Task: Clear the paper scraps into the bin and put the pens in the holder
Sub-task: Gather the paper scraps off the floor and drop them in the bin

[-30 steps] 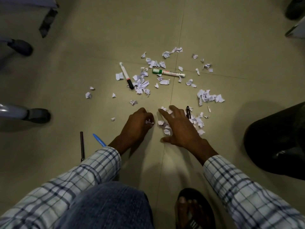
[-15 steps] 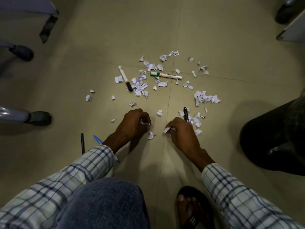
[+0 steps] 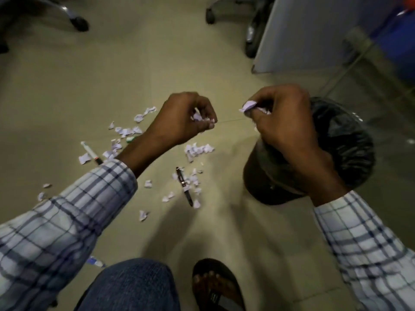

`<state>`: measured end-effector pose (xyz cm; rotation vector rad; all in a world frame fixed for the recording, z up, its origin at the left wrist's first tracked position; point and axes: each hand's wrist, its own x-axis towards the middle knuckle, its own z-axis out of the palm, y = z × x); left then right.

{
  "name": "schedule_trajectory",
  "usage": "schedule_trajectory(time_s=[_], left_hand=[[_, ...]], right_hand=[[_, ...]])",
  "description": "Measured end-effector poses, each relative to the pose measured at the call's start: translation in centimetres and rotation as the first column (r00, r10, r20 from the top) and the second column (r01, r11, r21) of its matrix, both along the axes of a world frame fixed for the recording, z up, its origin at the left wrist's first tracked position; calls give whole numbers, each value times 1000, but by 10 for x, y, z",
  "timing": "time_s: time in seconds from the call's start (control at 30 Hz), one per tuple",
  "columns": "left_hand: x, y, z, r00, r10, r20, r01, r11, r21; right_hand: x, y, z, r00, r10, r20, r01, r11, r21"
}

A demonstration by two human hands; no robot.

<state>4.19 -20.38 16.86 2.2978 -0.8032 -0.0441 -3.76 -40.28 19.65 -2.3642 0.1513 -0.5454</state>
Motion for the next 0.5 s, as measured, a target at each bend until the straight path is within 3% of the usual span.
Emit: schedule_trajectory(time_s=[0.2,0.4,0.5], left_hand=[[-18,-112,48,976,-201,87,209,973,-93],[-37,-169,41,928,-361,95,356,932,64],[-34,-166,32,929,-357,95,349,933,88]], right_hand=[[-40,-98,31,969,-231,-82,220,968,-122],[-56,-138,13,894,-268,-359,228,962,-149],[-61,-141,4,884,-287,-370,261,958,-117]])
